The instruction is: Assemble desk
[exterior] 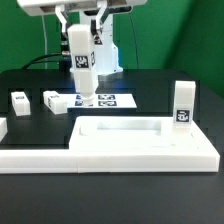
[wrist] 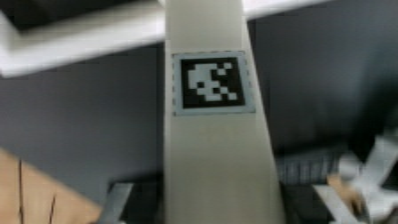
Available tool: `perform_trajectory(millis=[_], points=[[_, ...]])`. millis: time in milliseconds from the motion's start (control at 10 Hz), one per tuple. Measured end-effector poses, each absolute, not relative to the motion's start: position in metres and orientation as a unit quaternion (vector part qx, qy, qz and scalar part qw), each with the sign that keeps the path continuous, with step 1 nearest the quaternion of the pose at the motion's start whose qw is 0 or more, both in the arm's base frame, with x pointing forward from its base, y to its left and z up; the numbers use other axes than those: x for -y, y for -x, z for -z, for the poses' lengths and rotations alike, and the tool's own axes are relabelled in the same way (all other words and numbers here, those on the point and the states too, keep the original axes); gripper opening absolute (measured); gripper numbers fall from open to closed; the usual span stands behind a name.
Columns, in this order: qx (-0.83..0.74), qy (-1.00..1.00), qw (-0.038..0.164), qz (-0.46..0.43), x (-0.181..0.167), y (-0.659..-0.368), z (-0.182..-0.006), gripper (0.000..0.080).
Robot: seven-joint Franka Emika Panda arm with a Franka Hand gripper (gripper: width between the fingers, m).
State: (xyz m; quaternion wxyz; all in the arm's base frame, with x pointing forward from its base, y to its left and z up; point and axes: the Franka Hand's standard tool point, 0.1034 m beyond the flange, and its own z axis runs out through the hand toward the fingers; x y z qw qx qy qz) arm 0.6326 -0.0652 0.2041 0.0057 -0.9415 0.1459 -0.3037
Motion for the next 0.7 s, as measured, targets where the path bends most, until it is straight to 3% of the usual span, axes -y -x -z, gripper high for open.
perform_trajectory(millis=[100, 400, 700], points=[[-0.144, 0.940, 0.000, 0.309, 0.064, -0.625, -0.196, 0.0290], [-0.144, 0.942, 0.001, 0.304, 0.065, -0.625, -0.194, 0.0290], [-0.148, 0.942, -0.007, 0.301, 0.075, -0.640, -0.174, 0.0290]])
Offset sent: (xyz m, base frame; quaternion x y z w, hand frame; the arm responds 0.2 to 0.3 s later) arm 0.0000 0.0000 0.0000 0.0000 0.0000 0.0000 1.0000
